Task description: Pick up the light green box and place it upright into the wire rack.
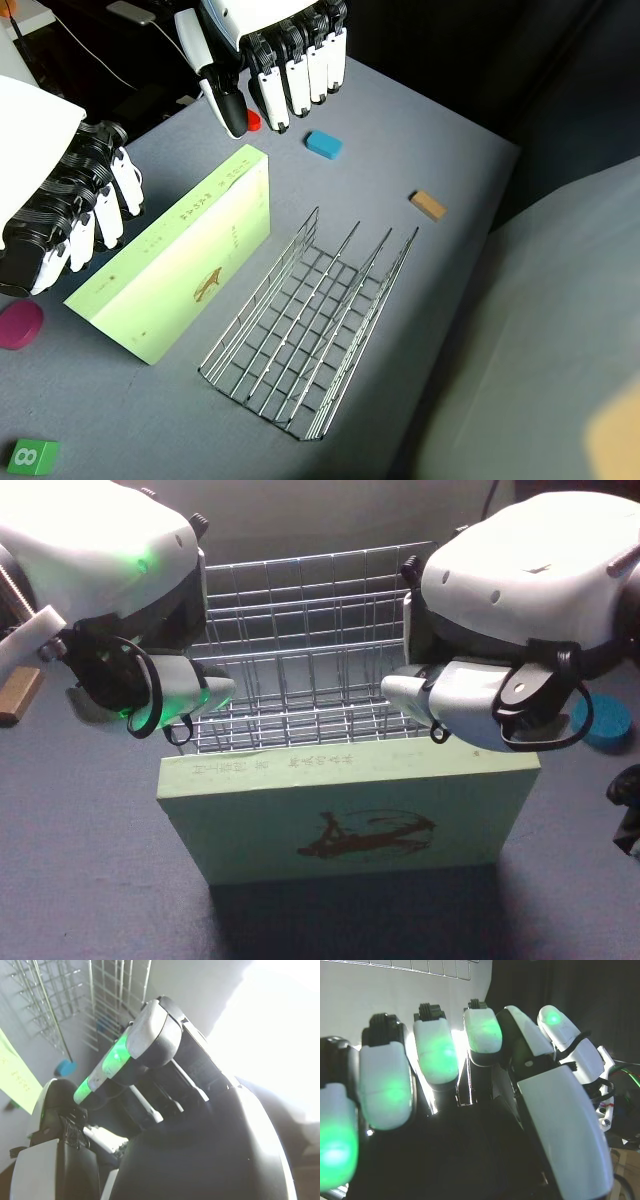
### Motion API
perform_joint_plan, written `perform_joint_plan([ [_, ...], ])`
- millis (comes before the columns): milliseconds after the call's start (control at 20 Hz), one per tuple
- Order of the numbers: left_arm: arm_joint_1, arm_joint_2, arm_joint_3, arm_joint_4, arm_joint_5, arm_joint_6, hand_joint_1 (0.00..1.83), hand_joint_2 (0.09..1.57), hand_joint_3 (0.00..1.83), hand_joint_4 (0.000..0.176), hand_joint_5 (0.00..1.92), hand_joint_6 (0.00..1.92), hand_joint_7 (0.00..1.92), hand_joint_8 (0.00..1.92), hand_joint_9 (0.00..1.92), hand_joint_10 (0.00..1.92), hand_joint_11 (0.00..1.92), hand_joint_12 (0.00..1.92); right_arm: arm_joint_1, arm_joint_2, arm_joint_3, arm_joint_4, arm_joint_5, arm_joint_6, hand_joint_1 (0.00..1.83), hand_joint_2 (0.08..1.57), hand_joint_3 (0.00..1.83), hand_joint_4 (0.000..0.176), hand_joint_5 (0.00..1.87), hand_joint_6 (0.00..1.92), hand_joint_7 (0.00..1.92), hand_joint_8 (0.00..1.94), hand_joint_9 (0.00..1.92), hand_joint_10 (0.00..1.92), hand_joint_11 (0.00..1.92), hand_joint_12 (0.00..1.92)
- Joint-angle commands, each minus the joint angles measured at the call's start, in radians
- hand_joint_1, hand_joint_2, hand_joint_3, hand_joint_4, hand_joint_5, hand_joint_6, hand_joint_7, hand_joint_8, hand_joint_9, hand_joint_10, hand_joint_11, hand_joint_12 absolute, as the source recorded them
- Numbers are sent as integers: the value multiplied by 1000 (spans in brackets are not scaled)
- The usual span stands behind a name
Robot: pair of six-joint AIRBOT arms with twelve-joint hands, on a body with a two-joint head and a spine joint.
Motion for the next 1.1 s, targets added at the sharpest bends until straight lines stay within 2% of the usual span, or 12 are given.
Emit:
perform_joint_plan([
  [0, -14, 6, -3, 72, -10, 2, 43, 1237, 40, 72, 306, 23, 209, 18, 163, 26, 0, 629, 15, 0, -3, -66, 25, -1, 148, 1041, 64, 82, 92, 17, 32, 6, 18, 11, 0, 541],
  [50, -14, 6, -3, 72, -8, 3, 32, 1253, 5, 72, 311, 3, 214, 2, 171, 5, 0, 628, 15, 0, -3, -66, 25, -1, 148, 1059, 15, 80, 97, 2, 25, 0, 22, 2, 0, 539],
  [300, -15, 6, 12, 72, -8, 34, 0, 1256, 2, 72, 296, 0, 198, 0, 173, 2, 0, 621, 15, 0, -3, -66, 12, 4, 142, 1048, 0, 79, 85, 1, 30, 1, 23, 1, 0, 431],
  [400, -15, 7, 28, 72, -24, 43, 0, 1256, 2, 72, 296, 0, 197, 0, 173, 2, 0, 616, 16, 0, -3, -66, -1, 12, 141, 1047, 0, 67, 101, 5, 43, 4, 34, 4, 0, 452],
  [650, 14, 33, 69, 87, -70, 60, 0, 1252, 0, 72, 301, 1, 198, 0, 174, 1, 0, 589, 15, -26, -3, -60, -37, 27, 222, 1001, 0, 56, 106, 1, 60, 3, 35, 1, 0, 449],
  [850, 28, 73, 106, 107, -108, 62, 0, 1250, 0, 71, 302, 1, 197, 0, 173, 0, 0, 603, 4, -87, 24, 13, -54, 23, 475, 914, 0, 47, 88, 0, 64, 1, 31, 0, 0, 376],
  [950, 26, 83, 121, 107, -106, 93, 0, 1249, 0, 71, 302, 1, 196, 1, 172, 1, 0, 609, 10, -139, 58, 73, -83, 8, 600, 900, 0, 37, 54, 0, 17, 0, 10, 0, 0, 317],
  [1050, 21, 84, 128, 107, -106, 119, 0, 1249, 0, 71, 302, 1, 196, 1, 172, 1, 0, 612, 17, -162, 75, 129, -97, -12, 639, 903, 0, 33, 41, 0, 3, 0, 1, 0, 0, 273],
])
